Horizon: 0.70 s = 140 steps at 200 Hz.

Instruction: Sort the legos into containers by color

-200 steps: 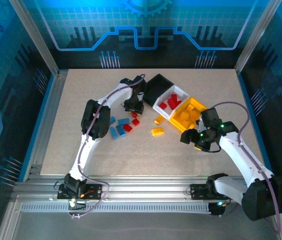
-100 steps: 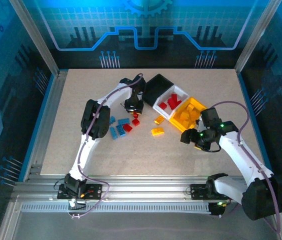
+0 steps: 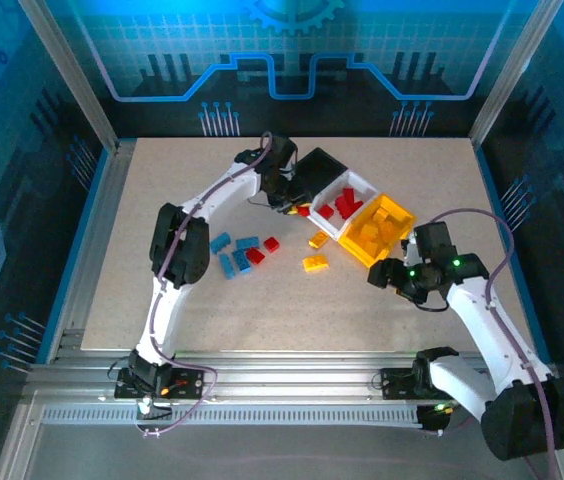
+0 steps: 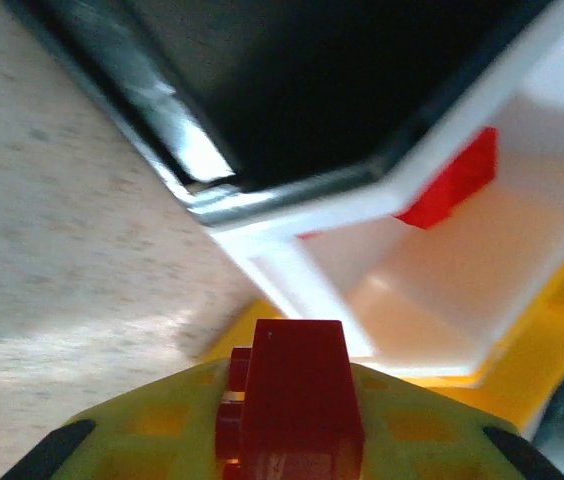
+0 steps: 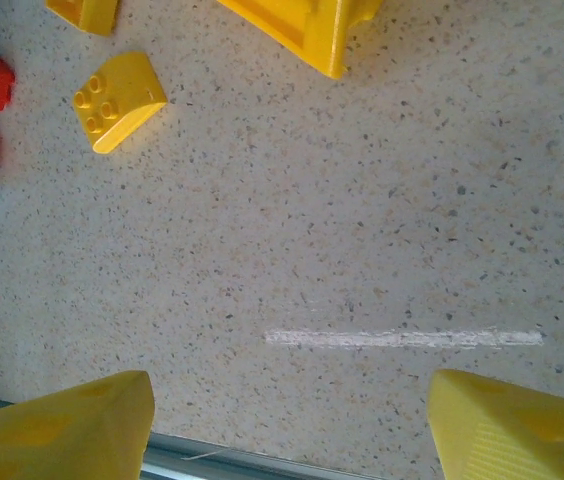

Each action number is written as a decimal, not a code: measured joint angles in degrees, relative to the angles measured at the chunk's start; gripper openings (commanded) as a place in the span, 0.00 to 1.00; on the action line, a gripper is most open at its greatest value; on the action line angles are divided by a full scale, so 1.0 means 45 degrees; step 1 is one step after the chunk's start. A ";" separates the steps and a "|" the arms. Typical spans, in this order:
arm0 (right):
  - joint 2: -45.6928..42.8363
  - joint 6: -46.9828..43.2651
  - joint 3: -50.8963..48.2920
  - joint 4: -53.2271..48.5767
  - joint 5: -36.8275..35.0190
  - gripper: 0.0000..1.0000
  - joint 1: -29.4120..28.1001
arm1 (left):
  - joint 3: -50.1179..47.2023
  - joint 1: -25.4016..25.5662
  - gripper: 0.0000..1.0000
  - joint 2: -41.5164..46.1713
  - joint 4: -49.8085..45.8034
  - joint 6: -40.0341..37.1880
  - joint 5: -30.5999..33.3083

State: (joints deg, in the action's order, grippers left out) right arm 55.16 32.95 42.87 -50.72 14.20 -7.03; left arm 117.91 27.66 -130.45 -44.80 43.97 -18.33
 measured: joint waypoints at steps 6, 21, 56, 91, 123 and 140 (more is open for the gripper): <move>-0.0102 0.0000 -0.0107 0.0000 0.0044 0.74 0.0087 | 0.0291 0.0141 0.28 -0.0117 0.0039 0.0219 -0.0097; -0.0267 -0.0053 -0.0277 0.0000 0.0219 0.74 0.0374 | 0.1404 0.0510 0.28 -0.0593 0.0117 0.0612 -0.0291; -0.0374 -0.0253 -0.0364 -0.0019 0.0525 0.74 0.0743 | 0.3162 0.1088 0.29 -0.1583 0.0413 0.1253 -0.0573; -0.0461 -0.0447 -0.0364 -0.0049 0.0767 0.74 0.0971 | 0.3750 0.1166 0.32 -0.2569 0.0593 0.1651 -0.0568; -0.0505 -0.0573 -0.0364 -0.0102 0.0976 0.74 0.1035 | 0.5183 0.1132 0.49 -0.3954 0.0602 0.1991 -0.0573; -0.0539 -0.0573 -0.0364 -0.0160 0.1015 0.74 0.1078 | 0.5425 0.1132 0.52 -0.4148 0.0593 0.2171 -0.0578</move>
State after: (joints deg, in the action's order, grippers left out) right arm 52.73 30.37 41.23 -51.44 18.76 -2.17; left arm 142.32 32.75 -149.12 -42.13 53.74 -20.93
